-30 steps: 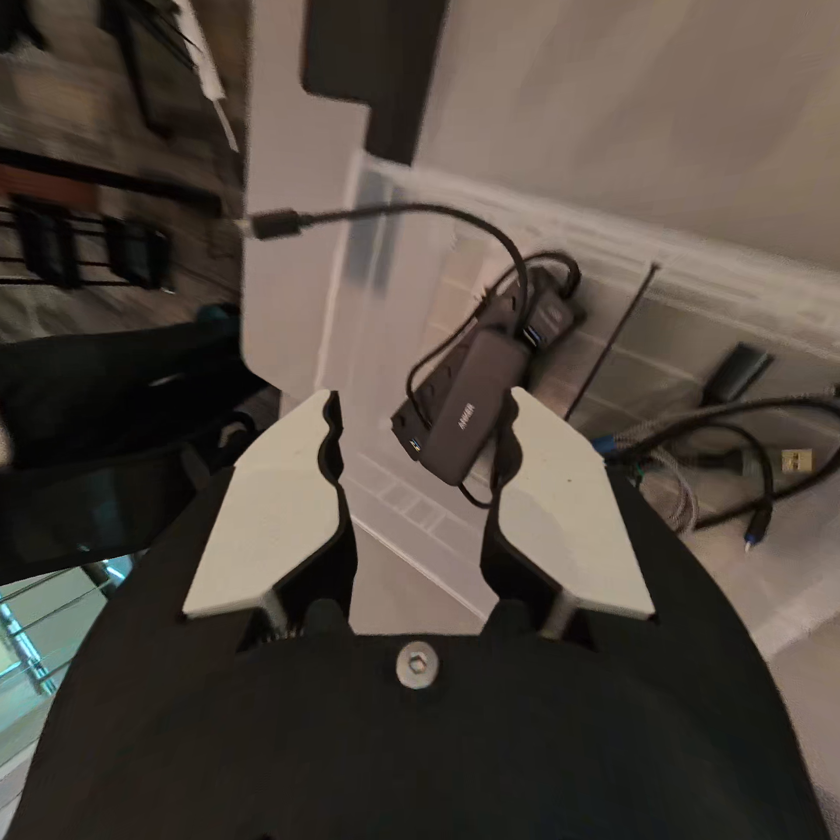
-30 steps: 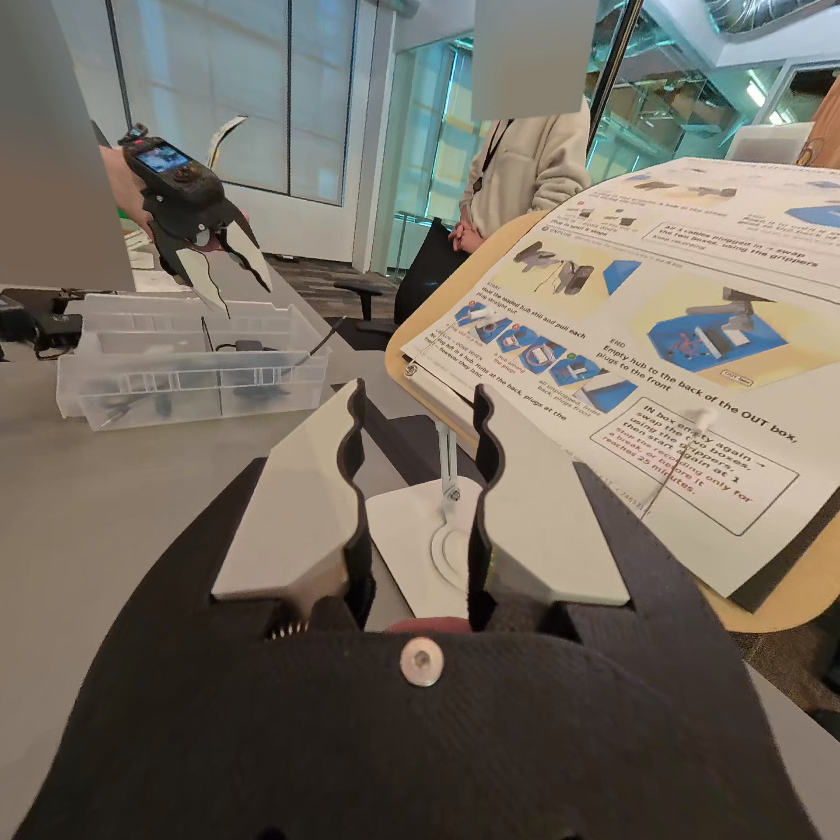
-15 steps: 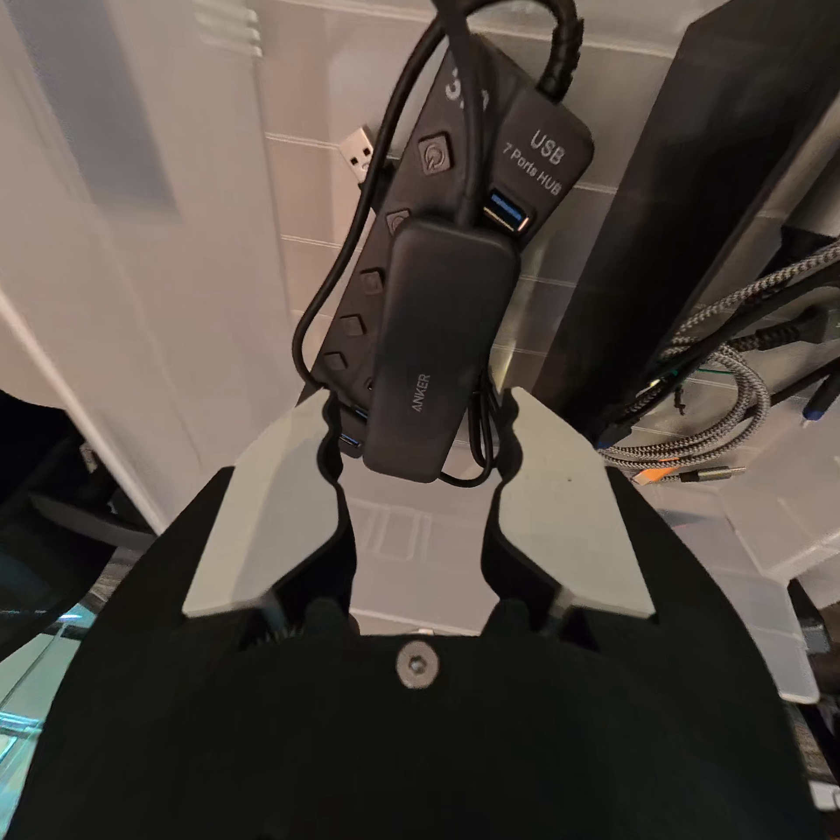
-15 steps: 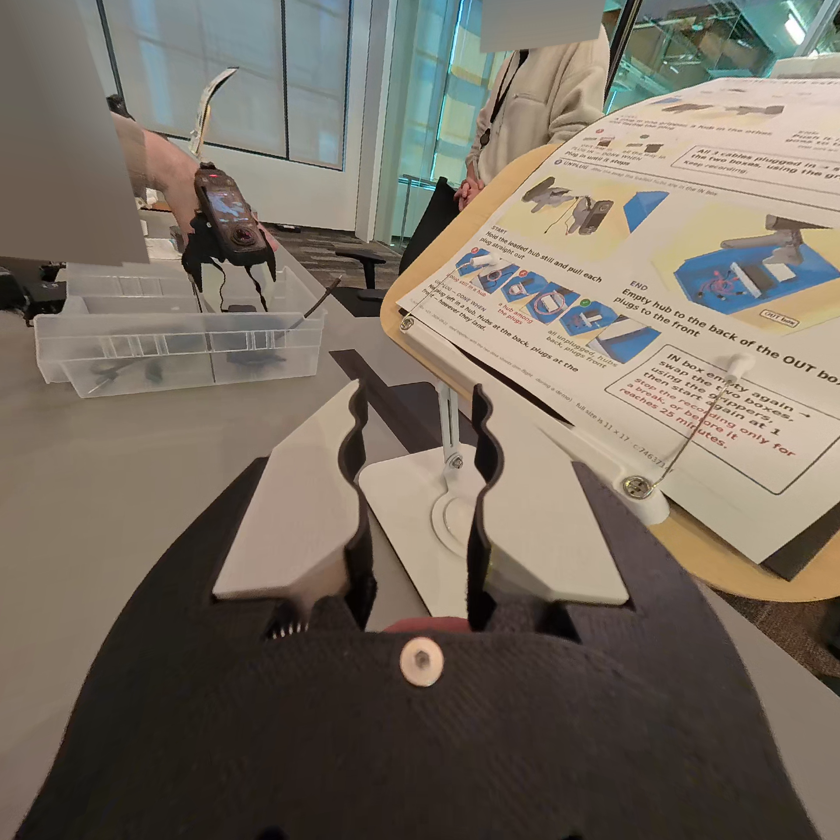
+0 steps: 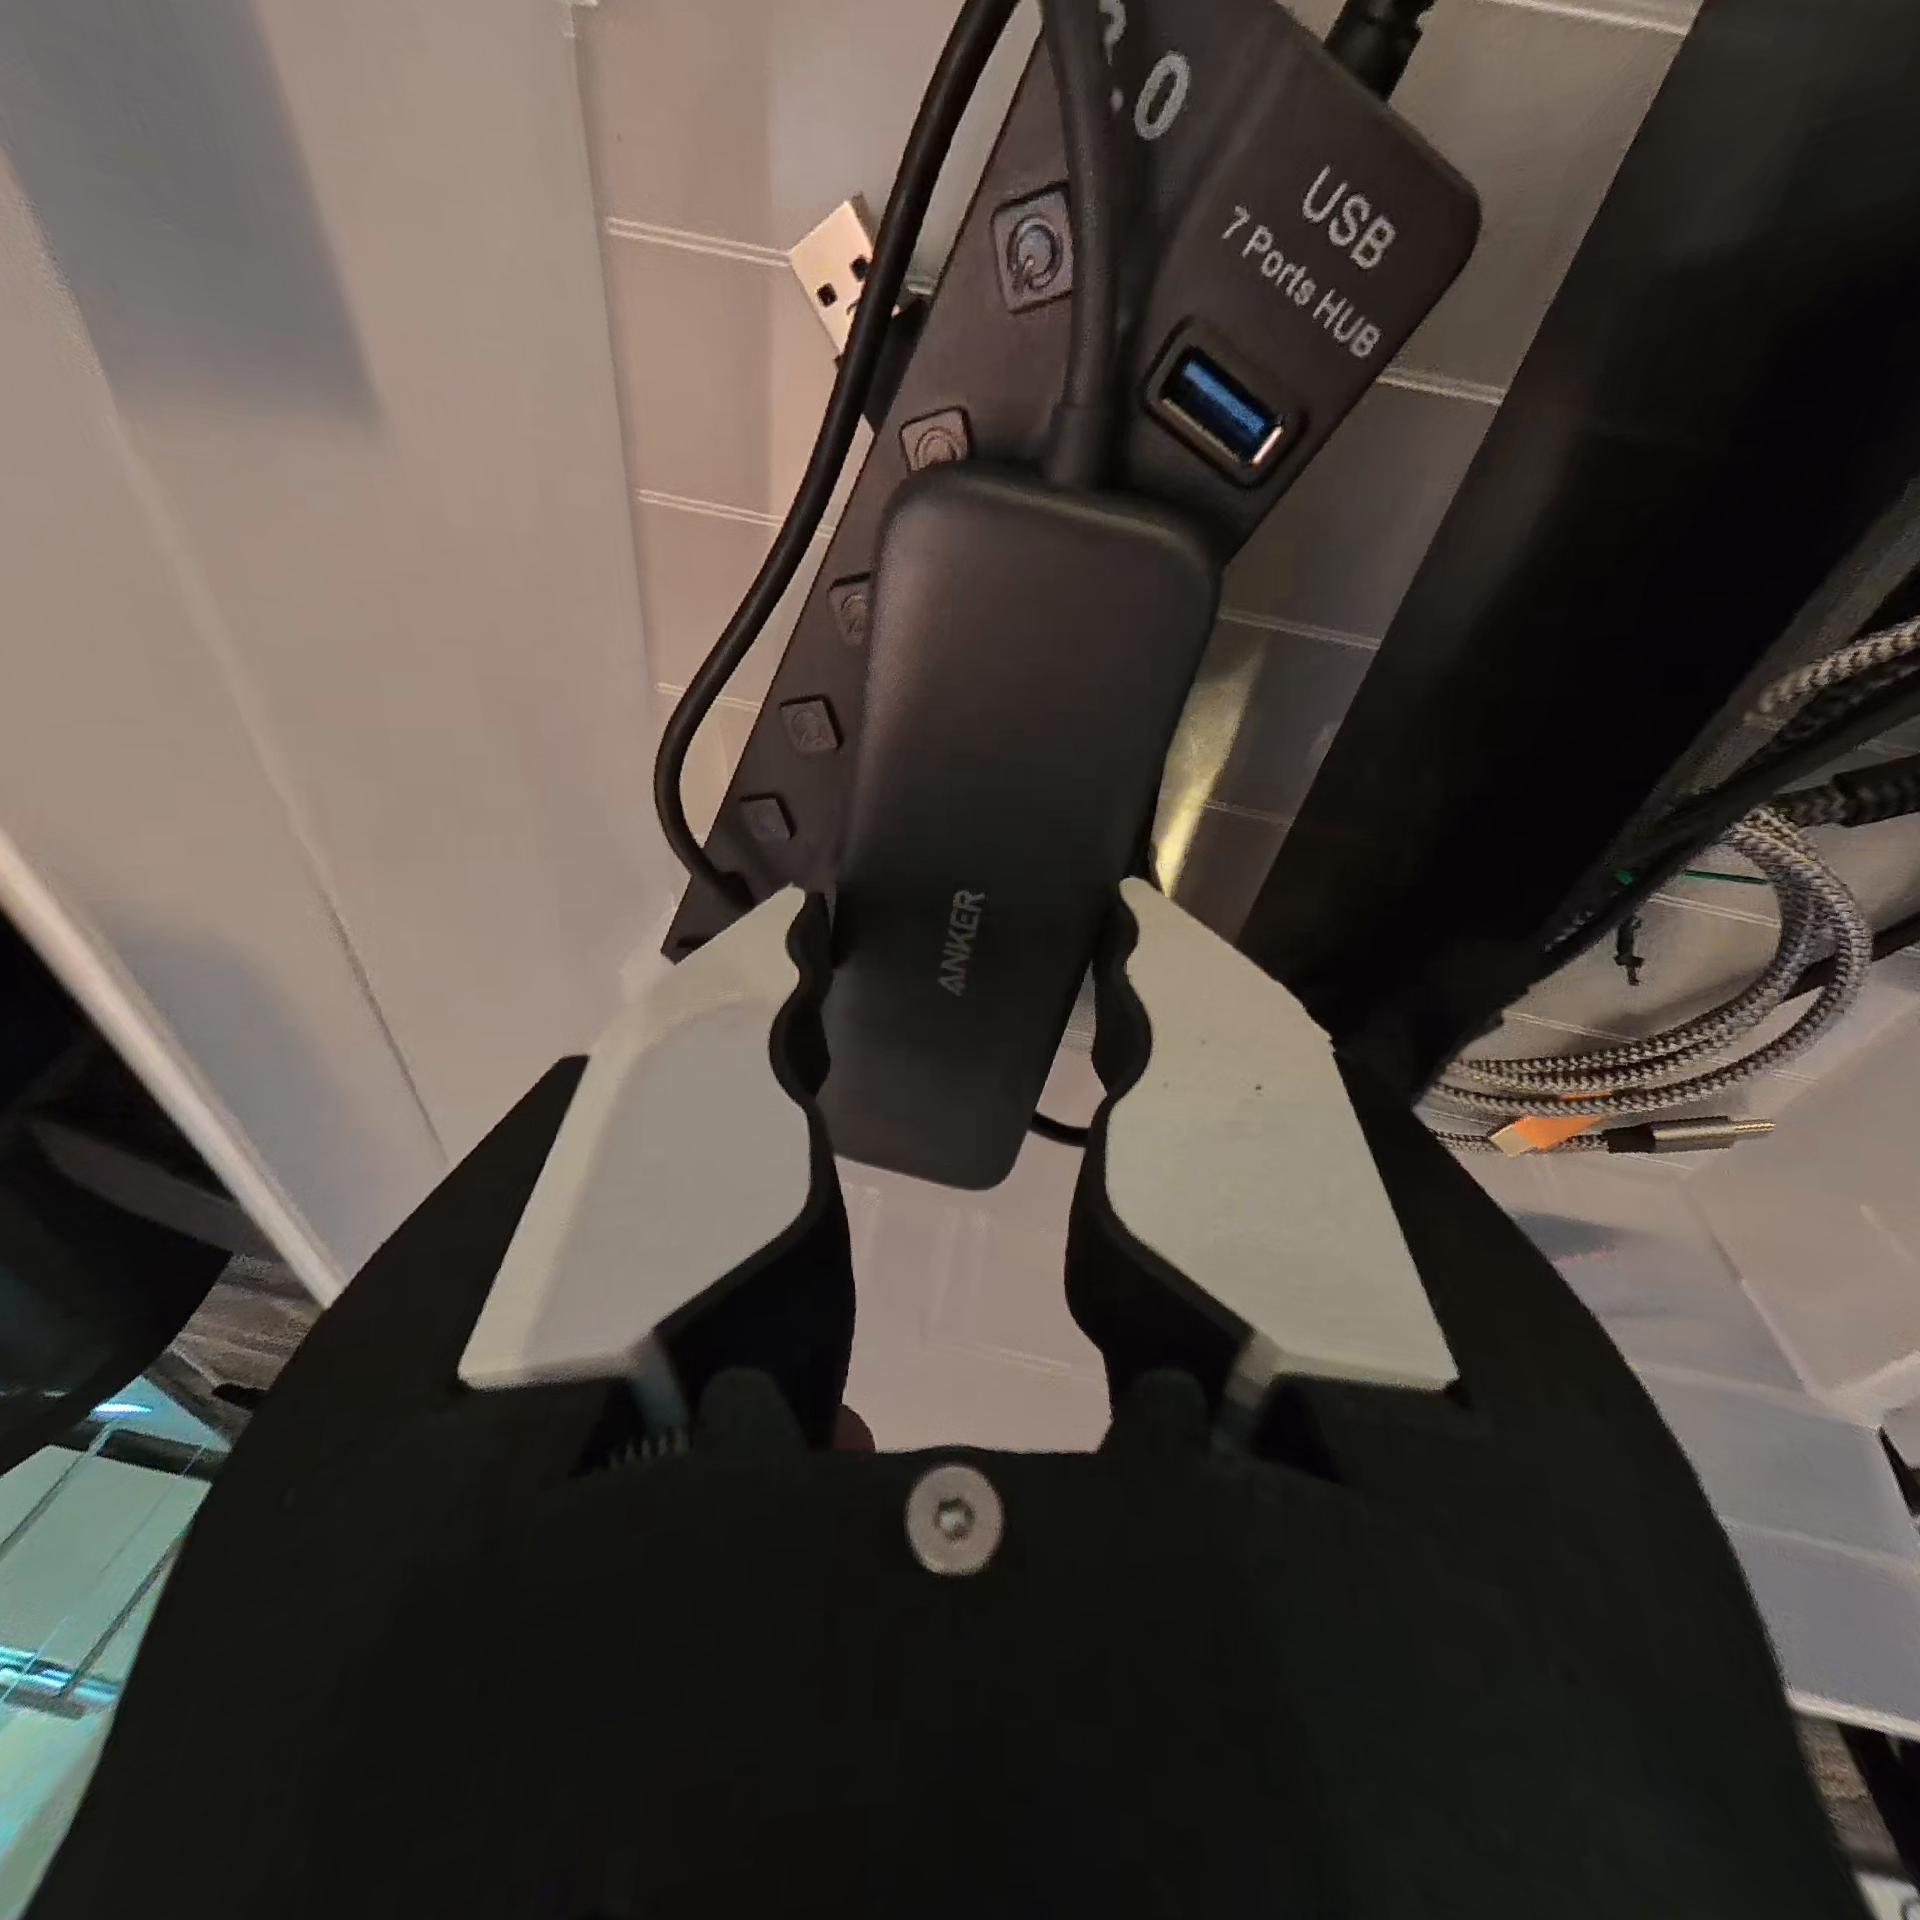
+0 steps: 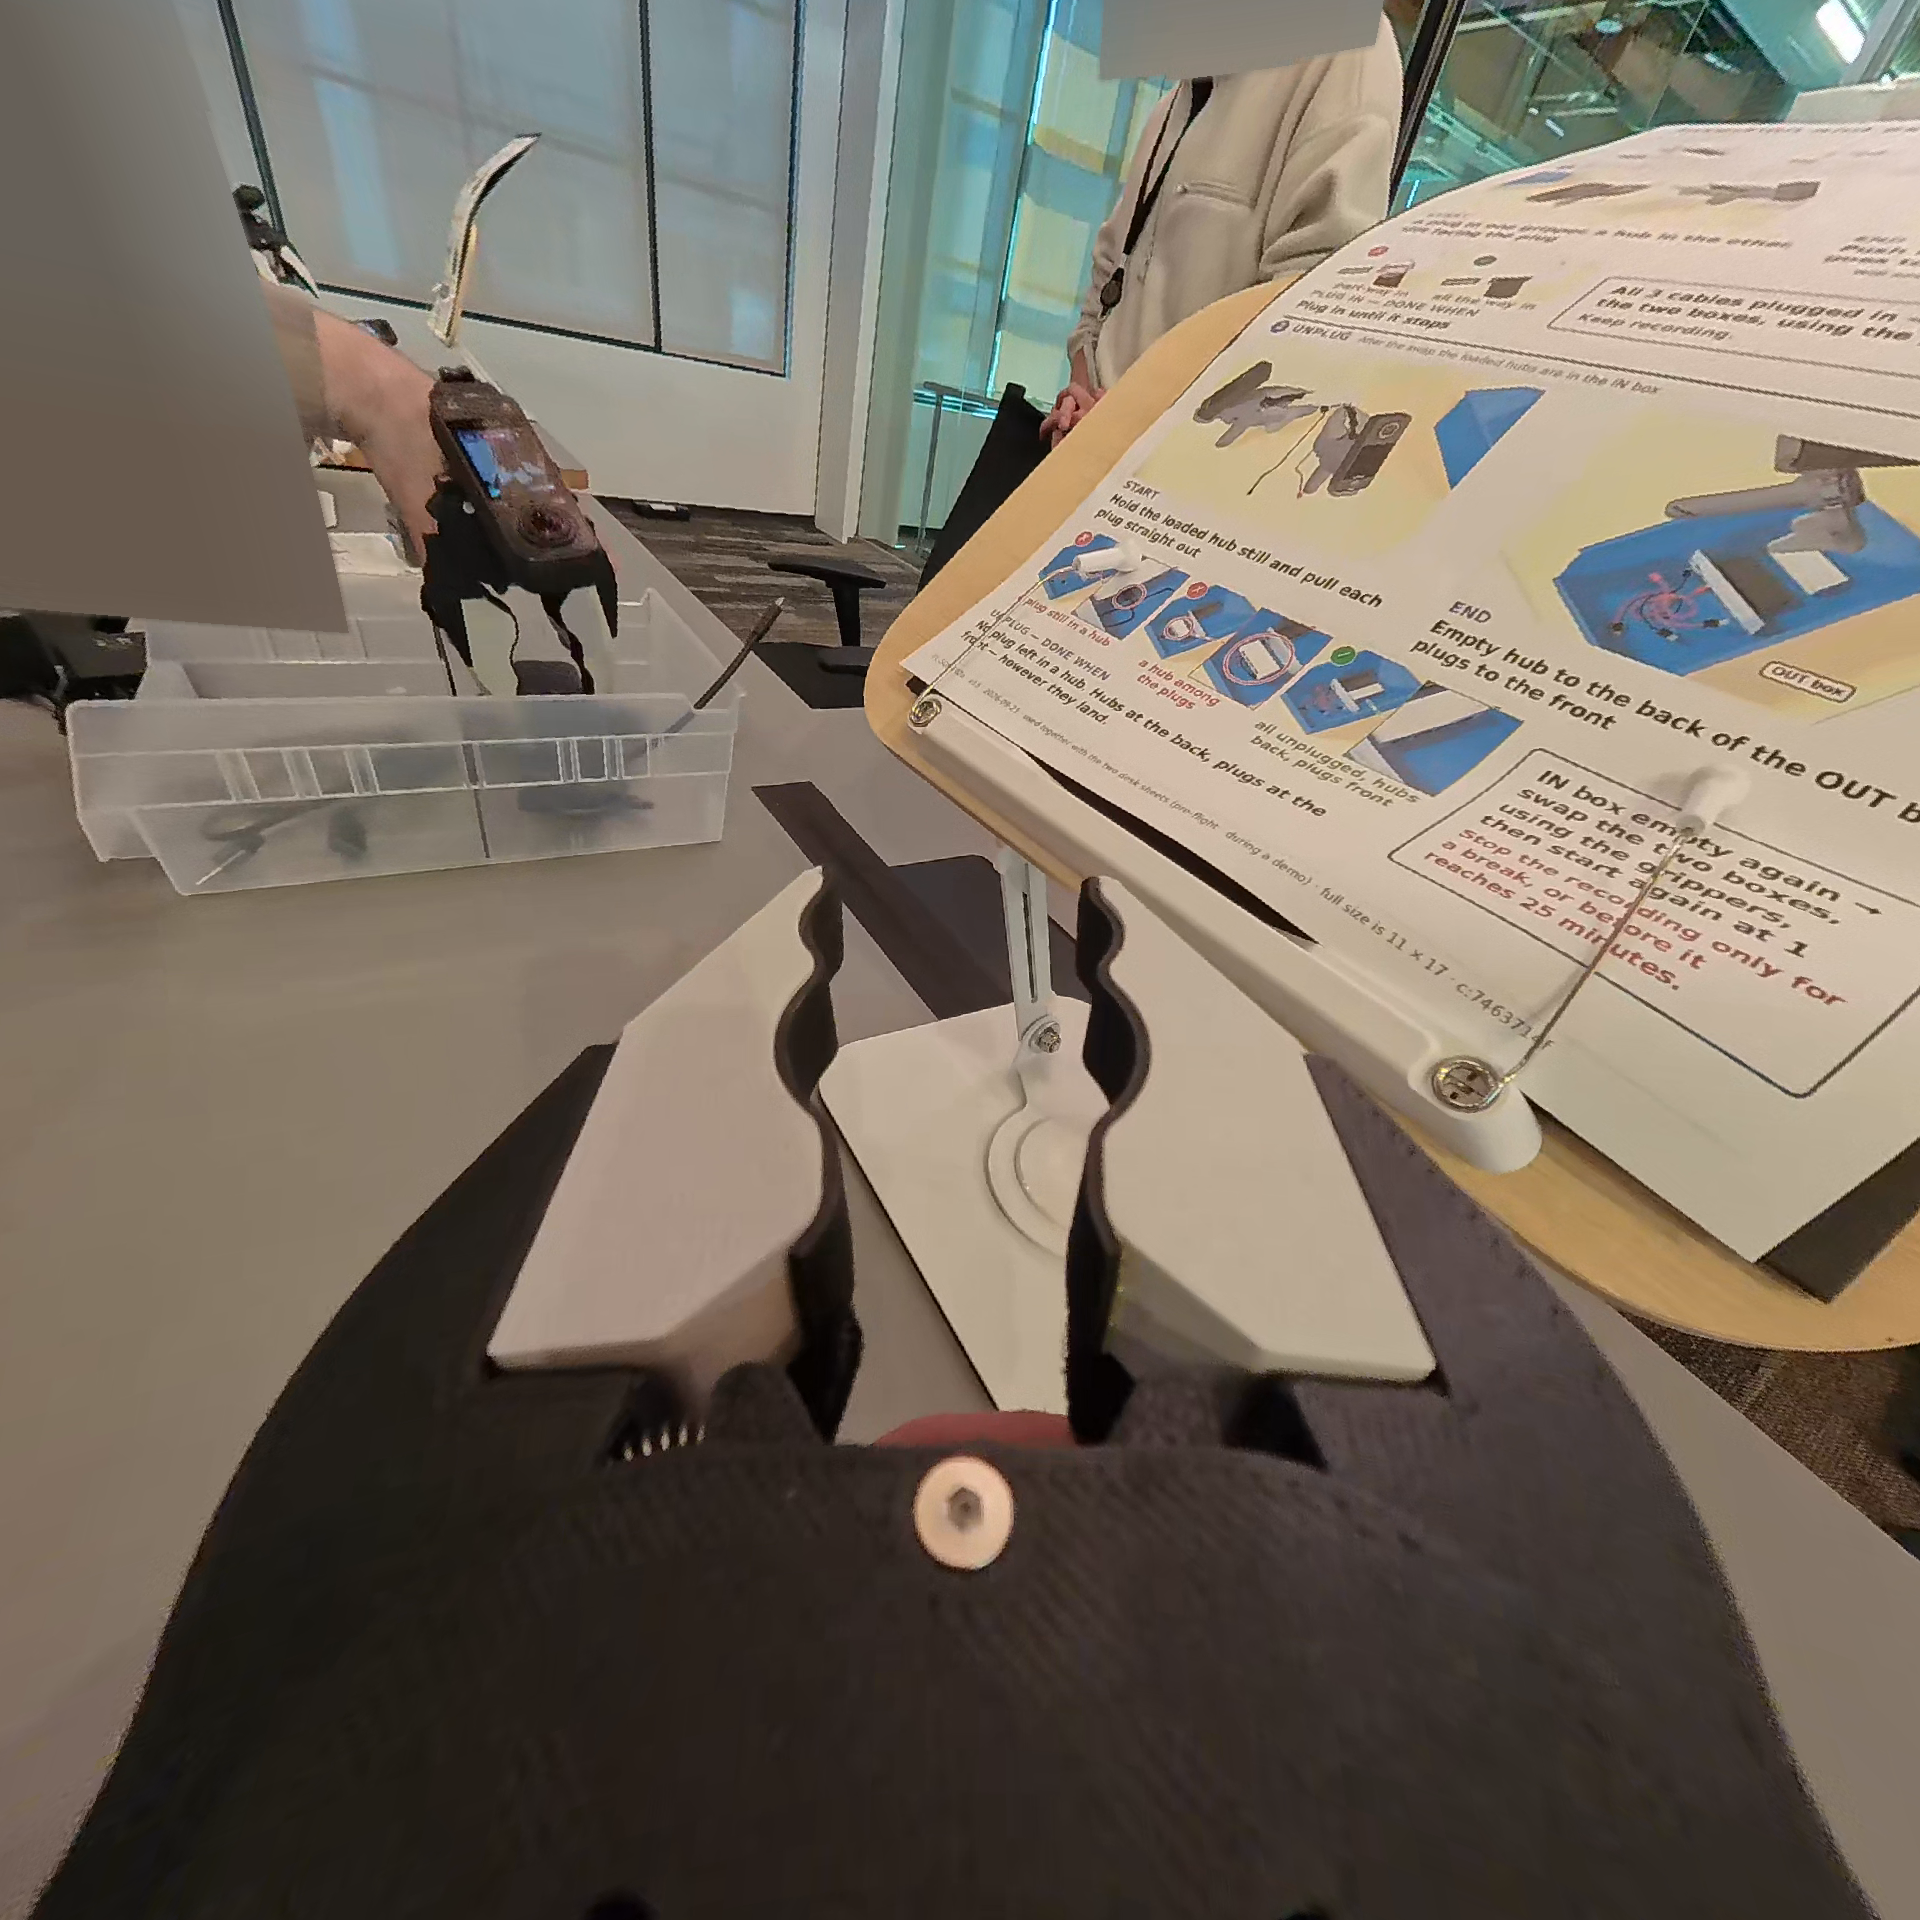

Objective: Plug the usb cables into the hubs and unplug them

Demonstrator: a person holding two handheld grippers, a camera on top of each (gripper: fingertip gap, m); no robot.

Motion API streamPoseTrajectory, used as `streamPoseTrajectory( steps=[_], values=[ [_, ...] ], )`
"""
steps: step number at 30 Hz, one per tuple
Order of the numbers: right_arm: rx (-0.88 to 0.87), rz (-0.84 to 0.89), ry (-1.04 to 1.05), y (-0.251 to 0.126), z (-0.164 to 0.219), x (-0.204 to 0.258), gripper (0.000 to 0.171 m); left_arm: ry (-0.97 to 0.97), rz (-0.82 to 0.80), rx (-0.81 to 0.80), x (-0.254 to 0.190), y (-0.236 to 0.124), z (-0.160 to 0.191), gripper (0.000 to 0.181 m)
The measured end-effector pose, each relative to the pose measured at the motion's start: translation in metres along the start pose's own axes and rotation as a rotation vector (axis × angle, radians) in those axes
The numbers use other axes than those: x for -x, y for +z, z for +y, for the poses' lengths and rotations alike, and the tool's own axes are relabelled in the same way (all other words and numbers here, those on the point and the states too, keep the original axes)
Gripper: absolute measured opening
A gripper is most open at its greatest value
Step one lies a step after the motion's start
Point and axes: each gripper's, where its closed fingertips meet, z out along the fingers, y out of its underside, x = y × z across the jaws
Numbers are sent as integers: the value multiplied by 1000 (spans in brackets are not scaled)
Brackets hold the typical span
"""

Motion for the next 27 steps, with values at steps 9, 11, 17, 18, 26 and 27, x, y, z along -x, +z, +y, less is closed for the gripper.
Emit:
streamPoseTrajectory(
  steps=[9, 11, 17, 18, 26, 27],
  values=[
    [-21, 5, -5, -7, -8, -3, 43, -82, -131, -114, 18, -44, 0, 48],
    [-25, 6, -6, -9, -10, -4, 43, -95, -159, -123, 22, -59, 1, 48],
    [-45, 9, -11, -16, -18, -6, 42, -118, -231, -181, 28, -112, -4, 47],
    [-49, 10, -13, -18, -20, -7, 42, -118, -240, -183, 28, -120, -5, 47],
    [-73, -26, -48, -36, -40, -2, 42, -37, -283, -230, -3, -196, -44, 47],
    [-81, -51, -49, -41, -44, 1, 42, -3, -300, -248, -10, -207, -56, 47]
  ],
)
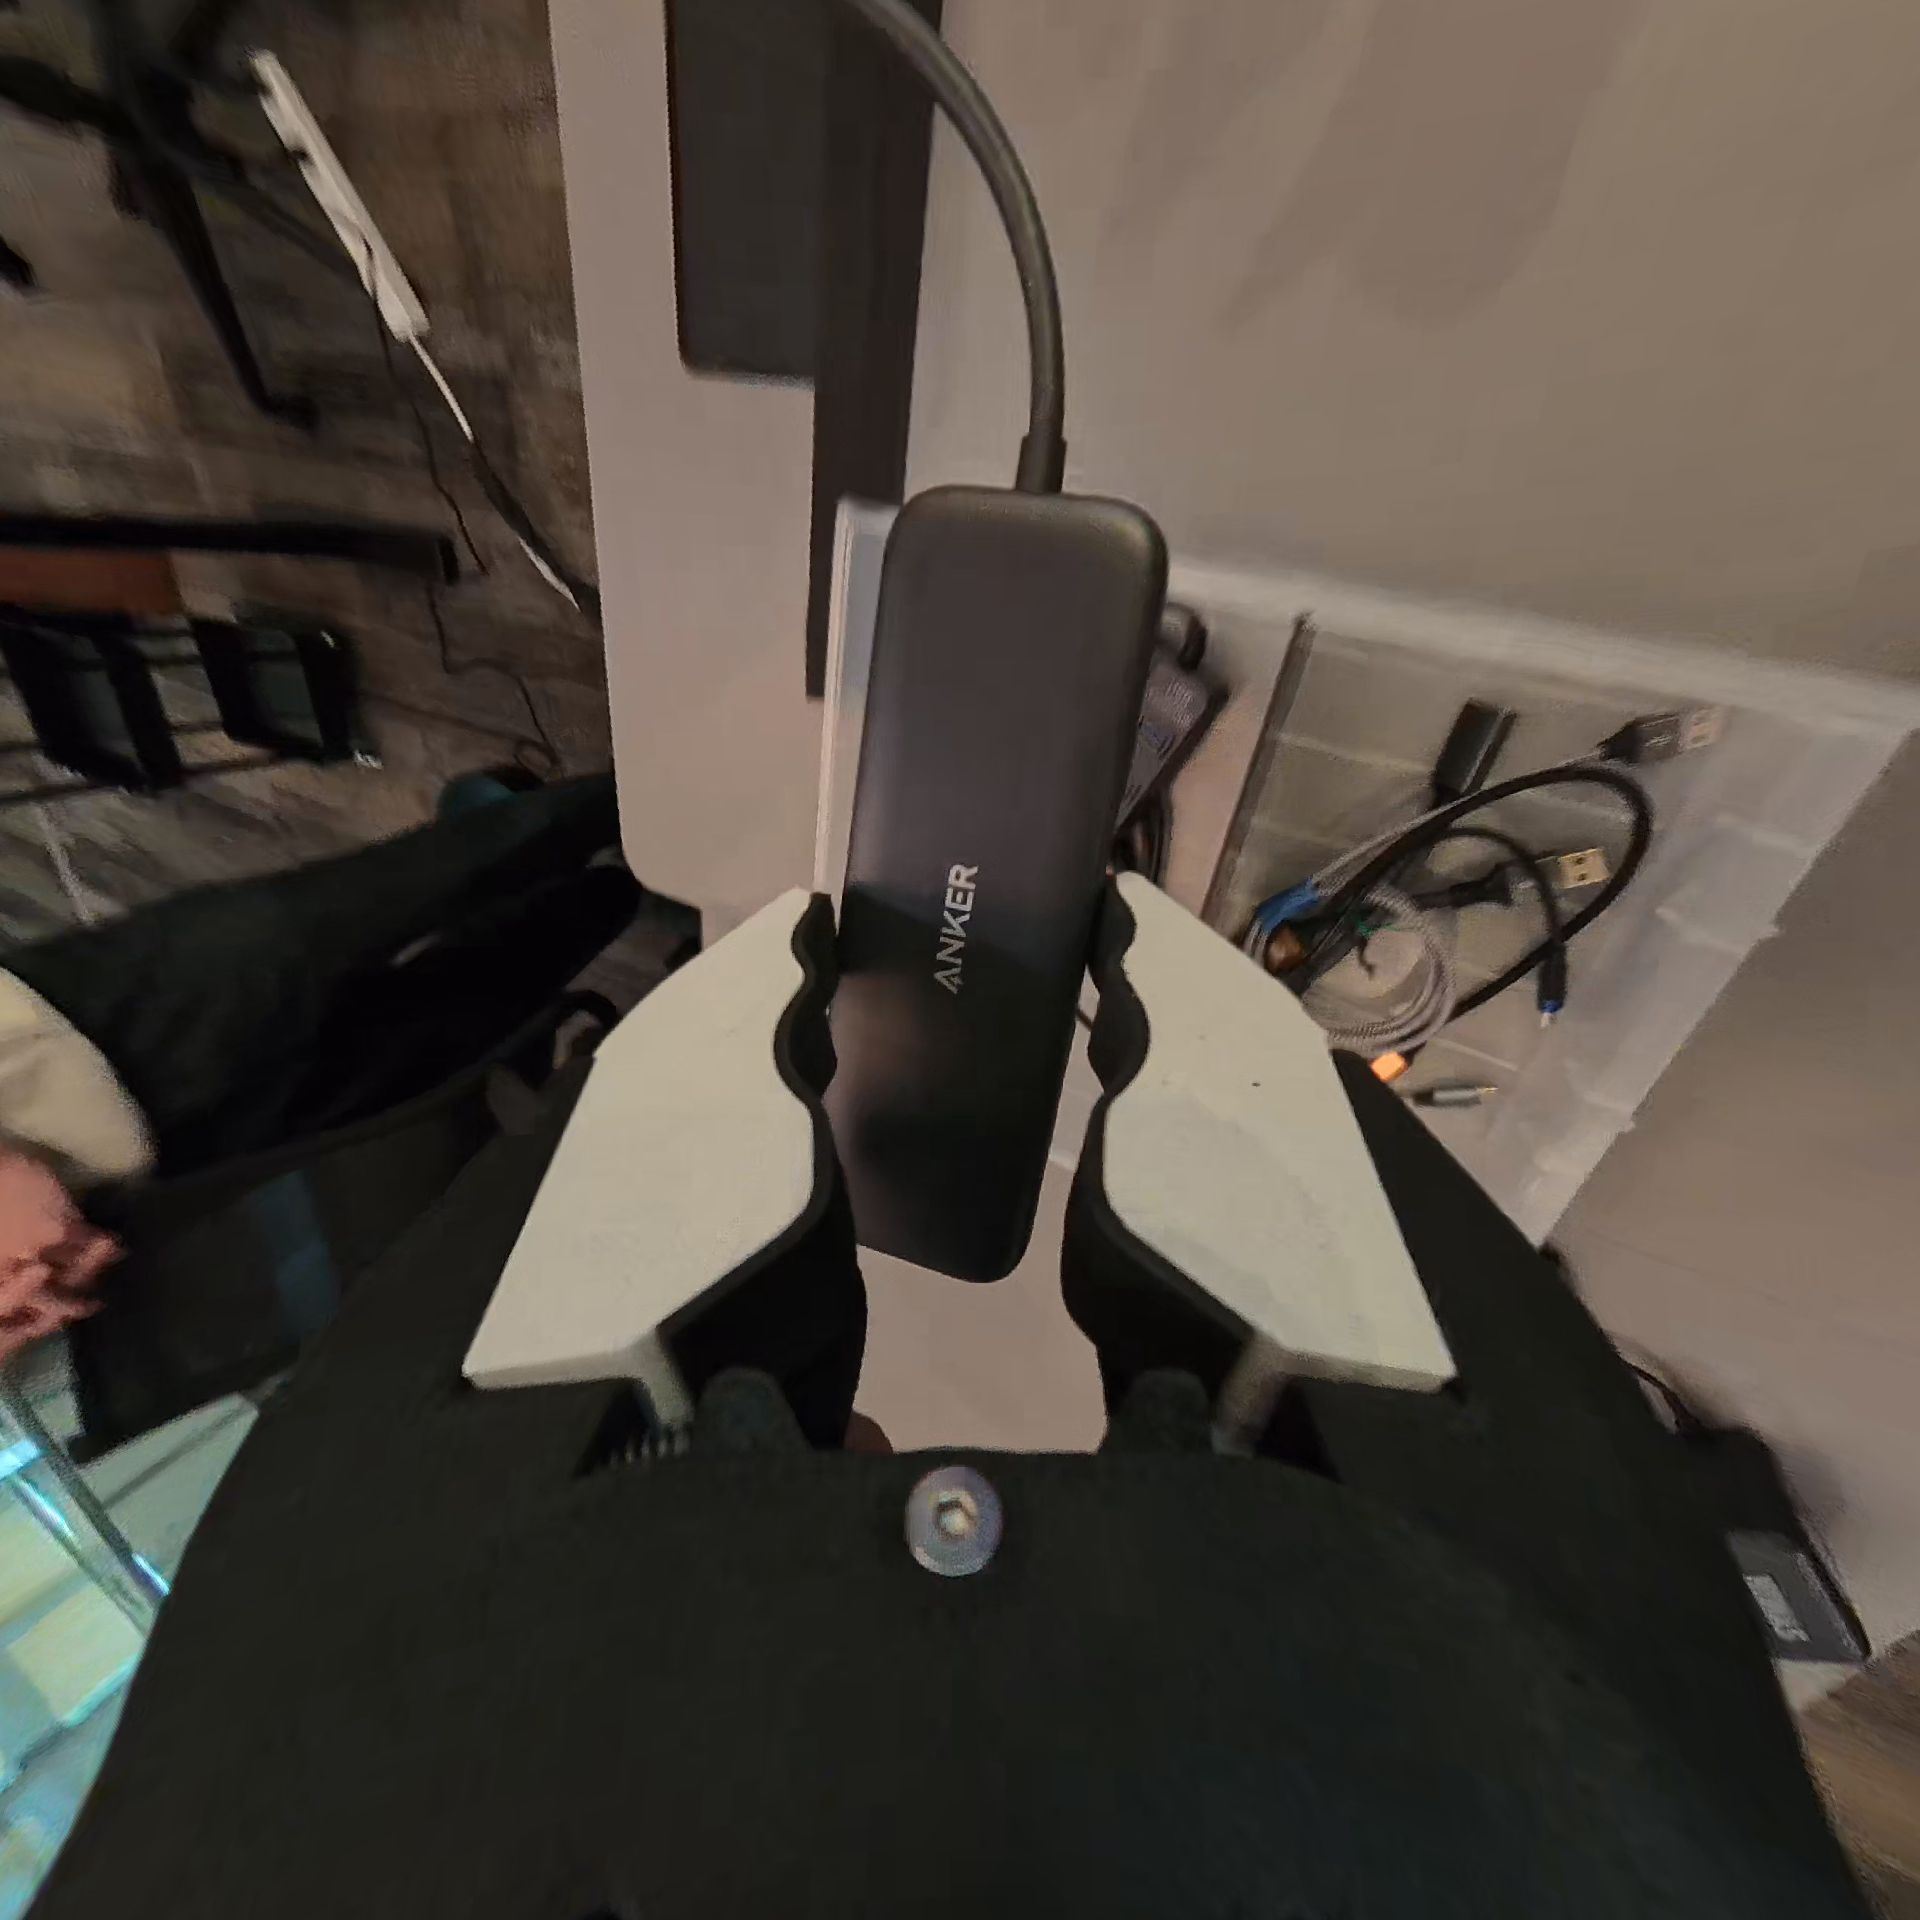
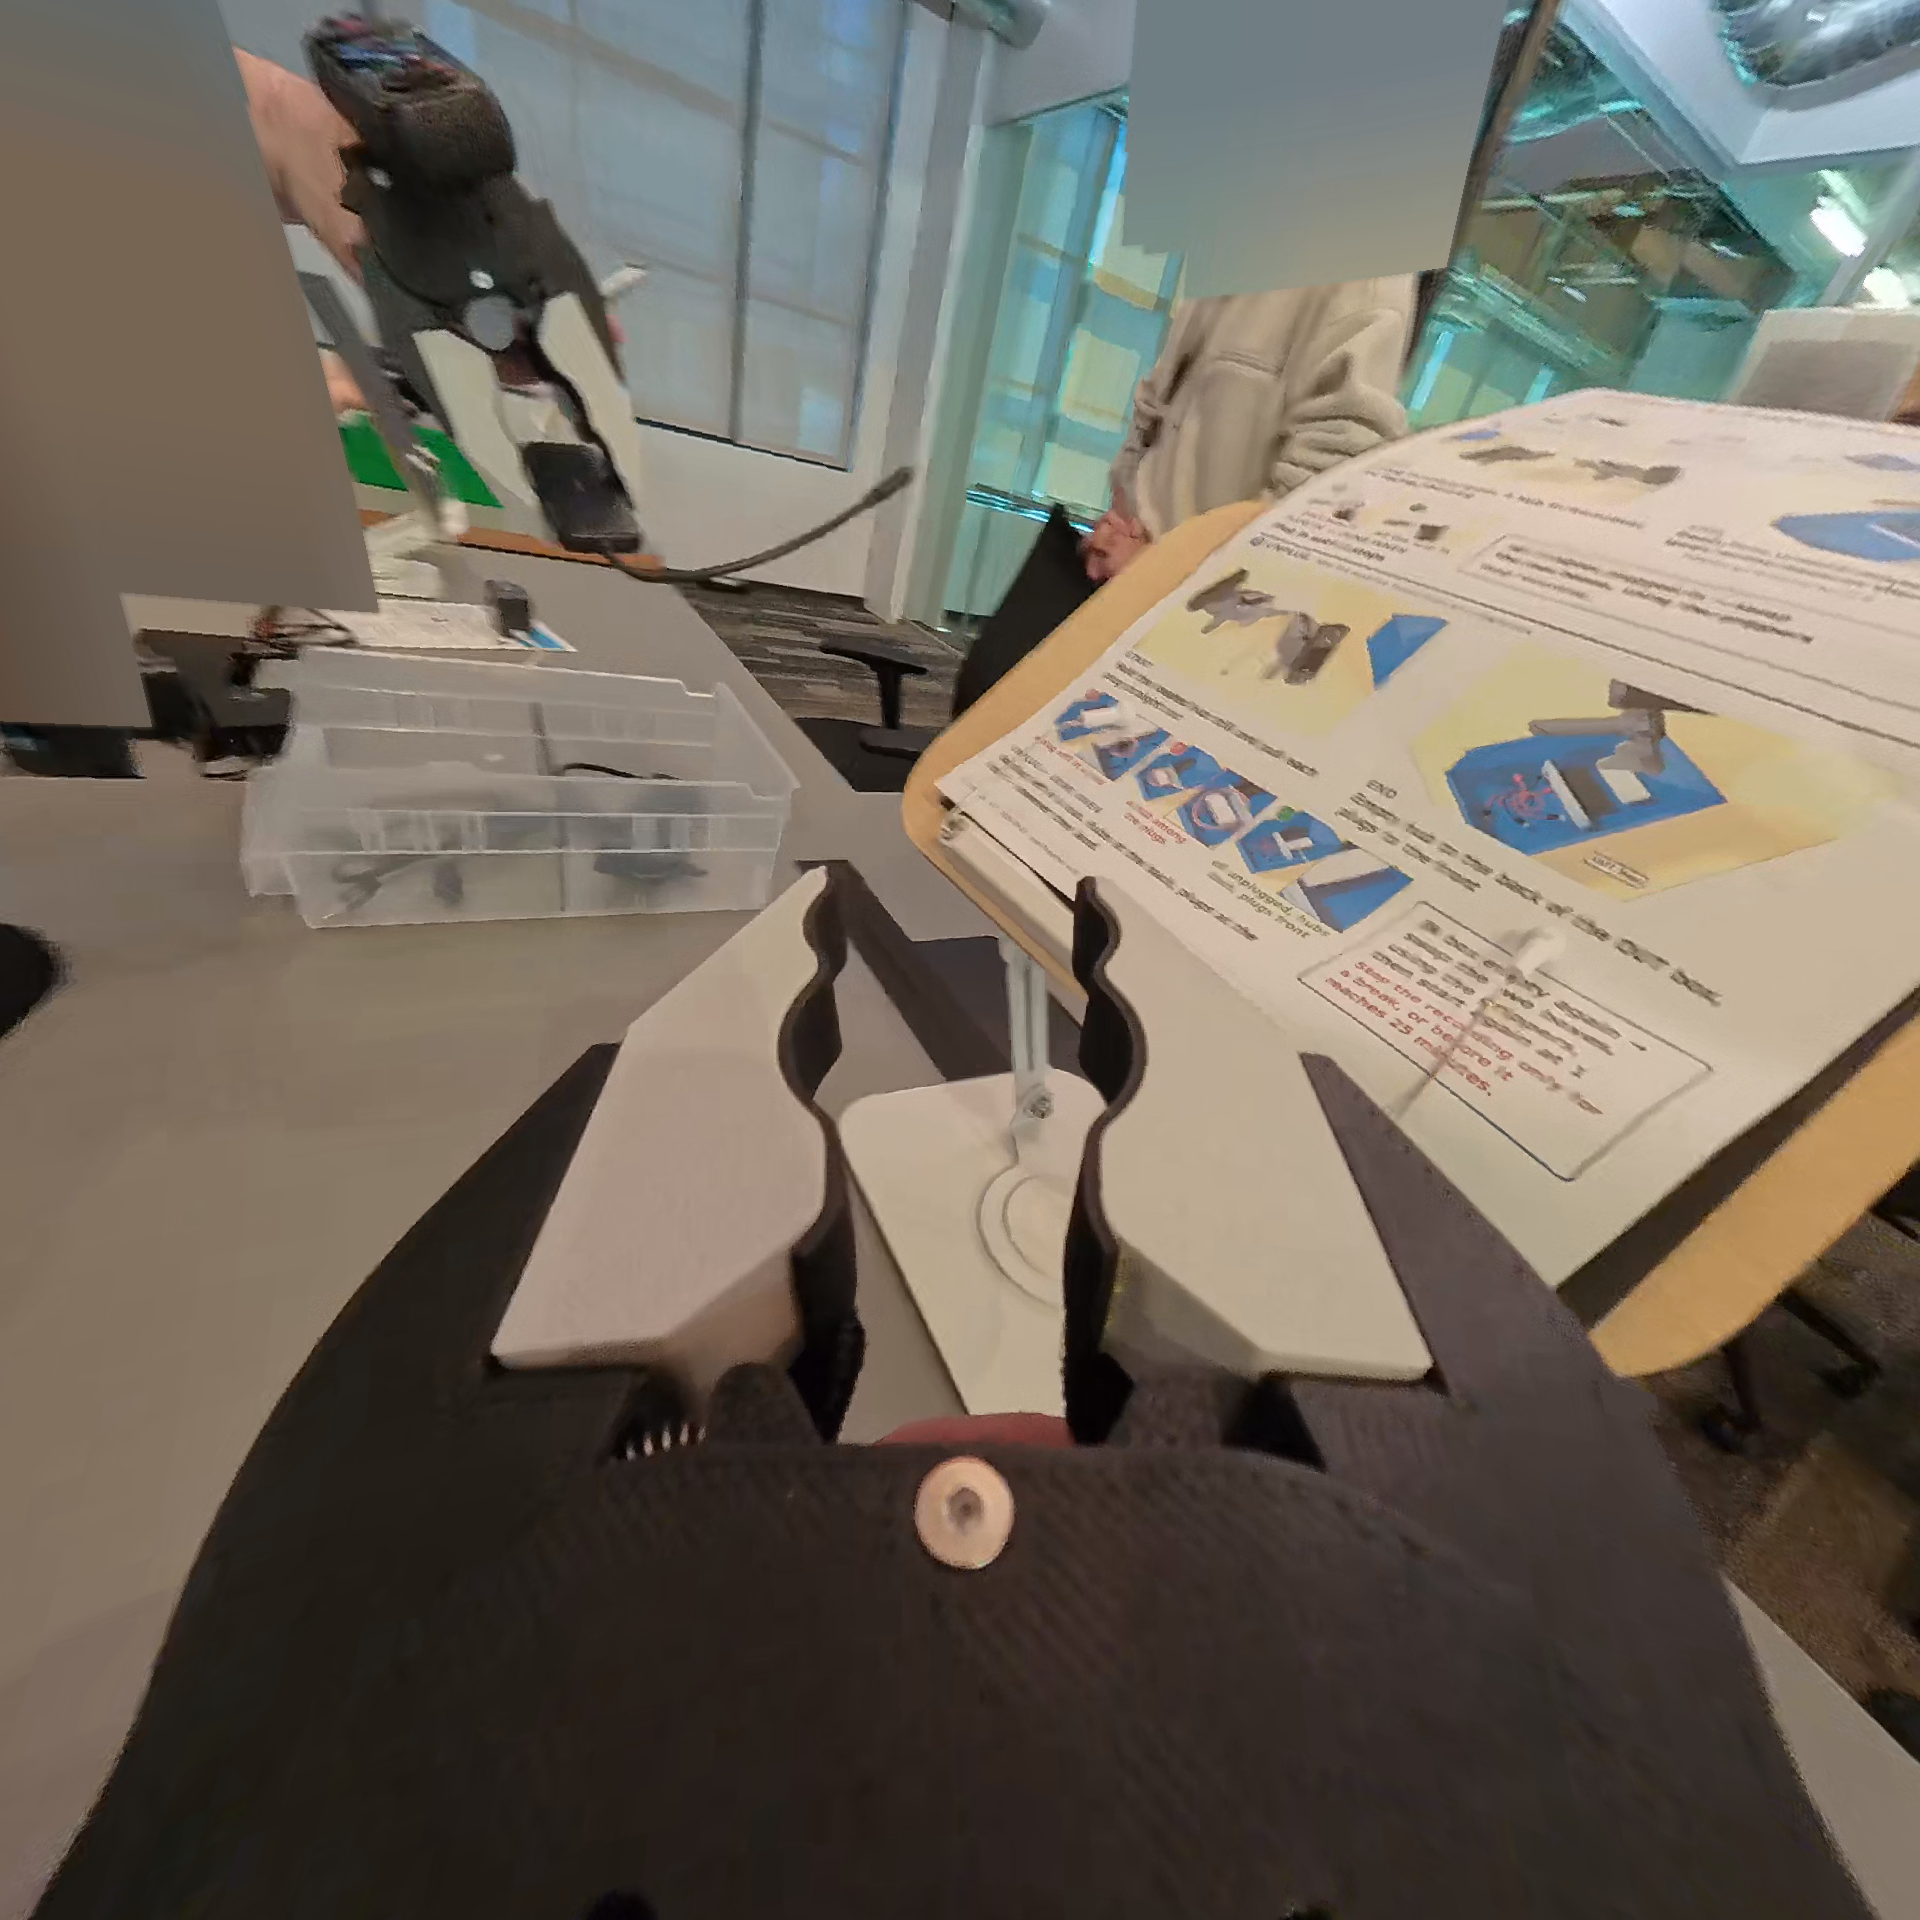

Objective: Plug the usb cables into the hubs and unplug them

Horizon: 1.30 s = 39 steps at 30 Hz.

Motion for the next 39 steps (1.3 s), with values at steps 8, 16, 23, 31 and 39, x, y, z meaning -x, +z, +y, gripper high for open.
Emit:
streamPoseTrajectory(
  steps=[8, 16, 23, 31, 39],
  values=[
    [-56, -87, -60, -47, -41, 13, 40, 281, 77, -207, -92, -6, -145, 47],
    [-126, -46, -119, -105, -77, 11, 39, 472, 216, -347, -168, 54, -259, 47],
    [-188, -22, -144, -134, -94, 11, 38, 568, 331, -350, -208, 120, -301, 47],
    [-170, -30, -134, -132, -87, 9, 38, 627, 379, -372, -230, 162, -325, 47],
    [-166, -45, -131, -127, -85, 10, 38, 643, 435, -389, -242, 174, -331, 47]
  ],
)
